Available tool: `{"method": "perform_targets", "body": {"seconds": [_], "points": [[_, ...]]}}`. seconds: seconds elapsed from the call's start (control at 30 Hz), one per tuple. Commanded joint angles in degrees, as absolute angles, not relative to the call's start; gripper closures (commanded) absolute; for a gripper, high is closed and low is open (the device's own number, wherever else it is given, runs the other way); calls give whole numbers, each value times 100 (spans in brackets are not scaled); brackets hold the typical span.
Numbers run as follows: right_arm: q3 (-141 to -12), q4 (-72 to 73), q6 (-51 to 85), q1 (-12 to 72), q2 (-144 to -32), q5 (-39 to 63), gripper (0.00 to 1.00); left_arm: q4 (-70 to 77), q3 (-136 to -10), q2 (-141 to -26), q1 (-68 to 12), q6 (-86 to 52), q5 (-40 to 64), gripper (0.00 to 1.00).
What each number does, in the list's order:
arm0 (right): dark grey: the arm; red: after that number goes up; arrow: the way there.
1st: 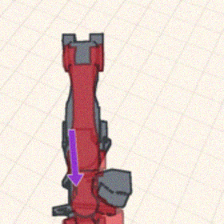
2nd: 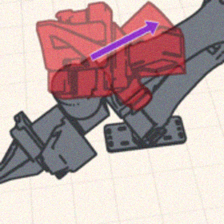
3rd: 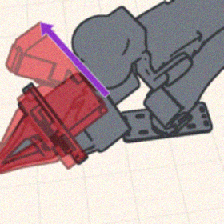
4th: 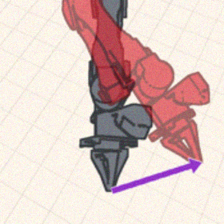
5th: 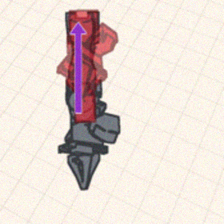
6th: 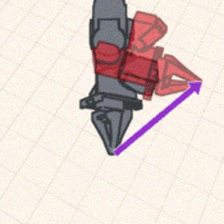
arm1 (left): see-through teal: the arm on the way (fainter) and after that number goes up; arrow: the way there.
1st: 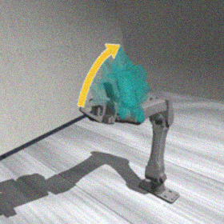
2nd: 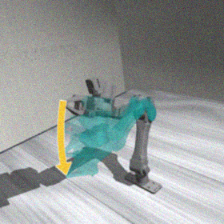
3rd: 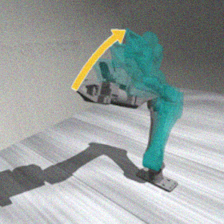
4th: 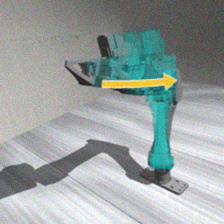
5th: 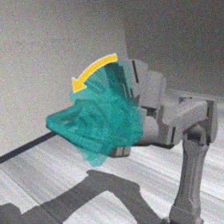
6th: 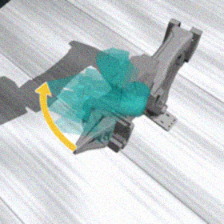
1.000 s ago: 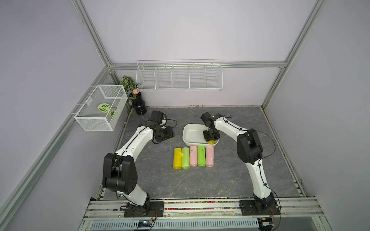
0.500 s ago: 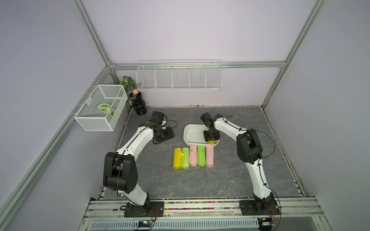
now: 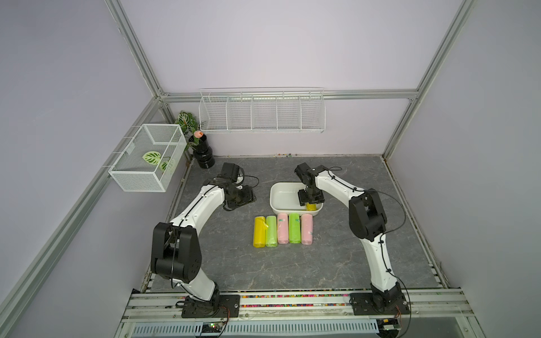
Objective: Put the roll of trash bags into the storage box
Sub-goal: Place the roll of trash bags in the storage box, then pick up the roll of trash bags from the center of the board.
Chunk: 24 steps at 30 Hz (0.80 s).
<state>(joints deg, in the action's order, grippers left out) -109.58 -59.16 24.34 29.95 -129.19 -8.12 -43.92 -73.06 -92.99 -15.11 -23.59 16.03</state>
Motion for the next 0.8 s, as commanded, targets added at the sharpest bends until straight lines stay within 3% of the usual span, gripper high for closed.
{"method": "perform_targets", "body": {"seconds": [0.0,0.23,0.37,0.77], "points": [[-11071,-6156,2404,2971,-12477,-951,27,-4522,-7223,-9098,-1494,-2529,1388,34],[-11081,-6302,2431,3066,-11772,-1021,24,-4134,-6024,-8034,-1523,-3303,1463,31],[-10820,-6114,2457,3212,-11153,-879,21,-3939,-5528,-7445,-2022,-3434,1248,20],[-9419,-5477,2755,3632,-10131,-570,21,-3541,-4794,-7994,-2575,-4268,835,19]]}}
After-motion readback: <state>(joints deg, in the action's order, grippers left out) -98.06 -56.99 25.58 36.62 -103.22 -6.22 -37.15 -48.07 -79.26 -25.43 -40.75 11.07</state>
